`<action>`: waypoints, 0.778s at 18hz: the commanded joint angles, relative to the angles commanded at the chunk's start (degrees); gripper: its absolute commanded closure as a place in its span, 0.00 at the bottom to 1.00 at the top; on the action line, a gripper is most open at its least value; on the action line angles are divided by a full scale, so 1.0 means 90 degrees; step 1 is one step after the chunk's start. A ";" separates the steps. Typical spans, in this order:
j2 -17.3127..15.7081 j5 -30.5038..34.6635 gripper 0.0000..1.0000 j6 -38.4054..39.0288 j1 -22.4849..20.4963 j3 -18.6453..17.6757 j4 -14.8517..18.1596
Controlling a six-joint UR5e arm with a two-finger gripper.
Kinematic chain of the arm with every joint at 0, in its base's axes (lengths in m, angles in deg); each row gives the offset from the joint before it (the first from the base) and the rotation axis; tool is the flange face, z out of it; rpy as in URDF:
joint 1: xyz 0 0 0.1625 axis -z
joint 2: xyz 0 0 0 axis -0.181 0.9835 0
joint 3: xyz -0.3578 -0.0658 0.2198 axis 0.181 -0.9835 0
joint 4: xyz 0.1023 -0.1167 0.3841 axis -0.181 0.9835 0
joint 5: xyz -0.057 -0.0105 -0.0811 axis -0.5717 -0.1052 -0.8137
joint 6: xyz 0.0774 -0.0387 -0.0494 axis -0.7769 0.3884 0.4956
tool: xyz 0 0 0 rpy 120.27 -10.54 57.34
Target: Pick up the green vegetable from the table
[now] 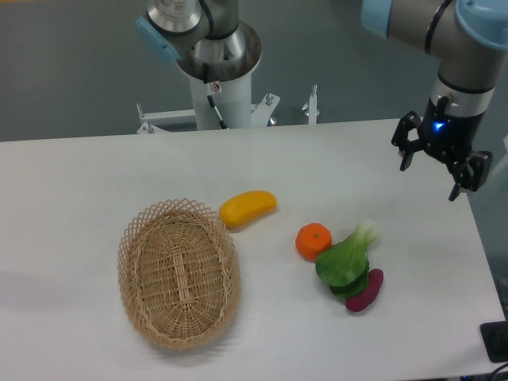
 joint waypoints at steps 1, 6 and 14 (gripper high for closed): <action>-0.0010 0.0000 0.00 0.0029 0.0000 -0.0010 -0.0010; -0.0010 -0.0078 0.00 0.0273 -0.0010 -0.0039 0.0010; 0.0039 -0.0156 0.00 0.1016 0.0302 -0.0273 -0.0478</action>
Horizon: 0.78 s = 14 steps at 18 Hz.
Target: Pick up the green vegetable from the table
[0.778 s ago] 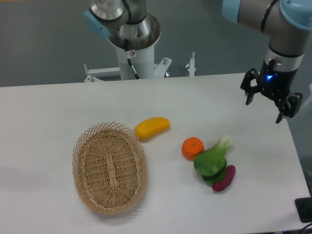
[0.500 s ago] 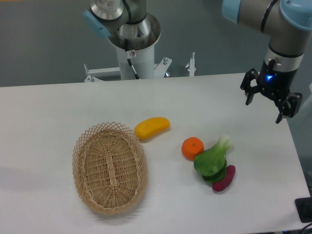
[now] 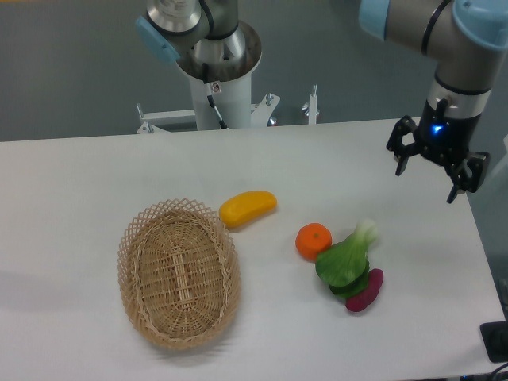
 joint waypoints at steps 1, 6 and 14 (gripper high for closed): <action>0.0049 0.0019 0.00 -0.0010 0.0039 -0.0097 -0.0088; 0.0049 0.0020 0.00 0.0049 0.0137 -0.0819 -0.0917; 0.0829 0.0886 0.00 -0.0020 0.0196 -0.1036 -0.1368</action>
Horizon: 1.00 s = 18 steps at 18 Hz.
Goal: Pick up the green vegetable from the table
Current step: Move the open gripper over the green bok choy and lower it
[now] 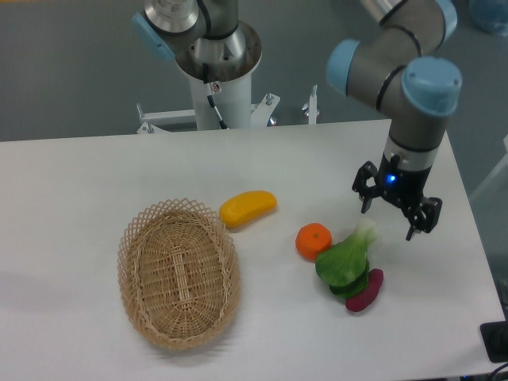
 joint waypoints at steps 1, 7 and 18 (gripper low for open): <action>0.0069 0.0216 0.00 0.0039 0.0058 0.0000 0.0000; 0.0196 0.0326 0.00 0.0108 0.0215 -0.0478 -0.0546; 0.0294 0.0394 0.00 0.0440 0.0332 -0.1035 -0.1239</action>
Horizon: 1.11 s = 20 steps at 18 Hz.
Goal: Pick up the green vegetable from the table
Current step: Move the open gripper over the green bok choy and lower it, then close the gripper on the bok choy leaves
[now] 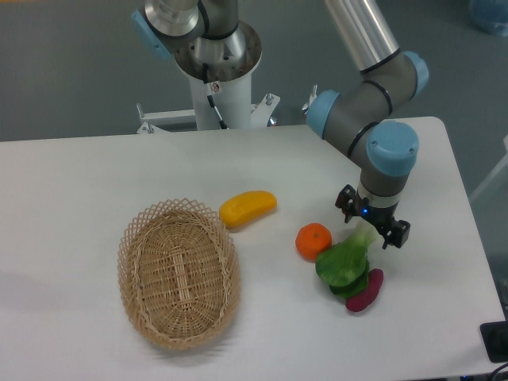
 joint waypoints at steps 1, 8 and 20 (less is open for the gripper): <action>0.0020 0.0000 0.00 0.0010 0.0010 -0.0039 -0.0049; 0.0049 0.0078 0.00 0.0205 0.0029 -0.0069 -0.0099; 0.0049 0.0312 0.65 0.0244 0.0049 -0.0010 -0.0245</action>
